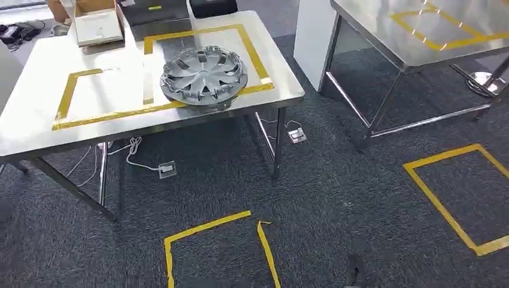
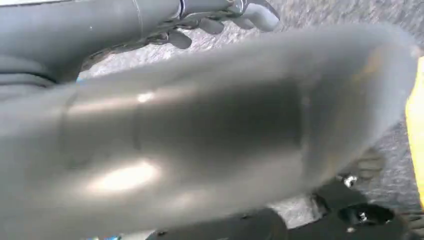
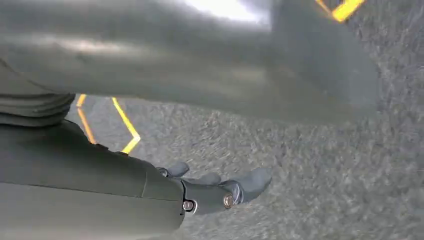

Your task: Take the parts from the cabinet and place them on the table.

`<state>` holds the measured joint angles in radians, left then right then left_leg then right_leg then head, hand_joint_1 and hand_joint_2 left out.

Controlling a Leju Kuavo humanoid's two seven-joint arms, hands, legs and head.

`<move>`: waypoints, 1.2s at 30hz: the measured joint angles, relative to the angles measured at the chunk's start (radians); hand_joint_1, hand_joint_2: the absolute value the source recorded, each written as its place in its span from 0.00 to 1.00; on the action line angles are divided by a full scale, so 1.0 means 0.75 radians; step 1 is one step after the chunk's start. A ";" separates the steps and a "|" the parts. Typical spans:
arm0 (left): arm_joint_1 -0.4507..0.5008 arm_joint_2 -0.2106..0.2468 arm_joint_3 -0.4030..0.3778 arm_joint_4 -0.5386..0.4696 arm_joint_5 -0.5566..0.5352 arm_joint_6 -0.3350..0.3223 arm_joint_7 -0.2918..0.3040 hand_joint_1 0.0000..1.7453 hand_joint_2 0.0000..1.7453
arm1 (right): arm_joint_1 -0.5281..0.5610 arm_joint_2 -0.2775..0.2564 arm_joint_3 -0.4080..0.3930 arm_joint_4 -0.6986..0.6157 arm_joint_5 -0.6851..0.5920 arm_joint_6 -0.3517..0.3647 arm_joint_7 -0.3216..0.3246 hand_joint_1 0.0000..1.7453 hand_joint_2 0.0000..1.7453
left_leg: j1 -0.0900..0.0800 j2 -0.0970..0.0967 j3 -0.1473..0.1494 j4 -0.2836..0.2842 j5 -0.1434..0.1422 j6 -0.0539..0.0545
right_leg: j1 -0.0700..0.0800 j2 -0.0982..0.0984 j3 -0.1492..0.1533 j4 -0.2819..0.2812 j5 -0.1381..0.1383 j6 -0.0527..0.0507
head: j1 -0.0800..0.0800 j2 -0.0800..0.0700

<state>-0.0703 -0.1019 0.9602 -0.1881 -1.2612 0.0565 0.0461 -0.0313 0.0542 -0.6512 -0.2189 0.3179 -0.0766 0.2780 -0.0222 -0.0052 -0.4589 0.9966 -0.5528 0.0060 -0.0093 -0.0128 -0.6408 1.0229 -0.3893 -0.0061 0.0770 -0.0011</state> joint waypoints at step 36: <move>-0.006 -0.038 -0.002 0.002 -0.028 0.038 0.000 0.00 0.00 | -0.013 0.033 0.178 0.036 0.373 0.118 -0.062 0.00 1.00 | 0.027 0.012 -0.119 0.007 0.104 0.033 | -0.011 0.011 -0.038 0.231 -0.274 0.053 | 0.144 0.001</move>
<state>-0.0746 -0.1301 0.9586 -0.1869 -1.2825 0.0851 0.0461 -0.0411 0.0786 -0.5176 -0.1919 0.5978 0.0122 0.2312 -0.0016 0.0036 -0.5481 1.0020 -0.4746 0.0309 -0.0177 -0.0044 -0.6695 1.1965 -0.5948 0.0334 0.1850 -0.0008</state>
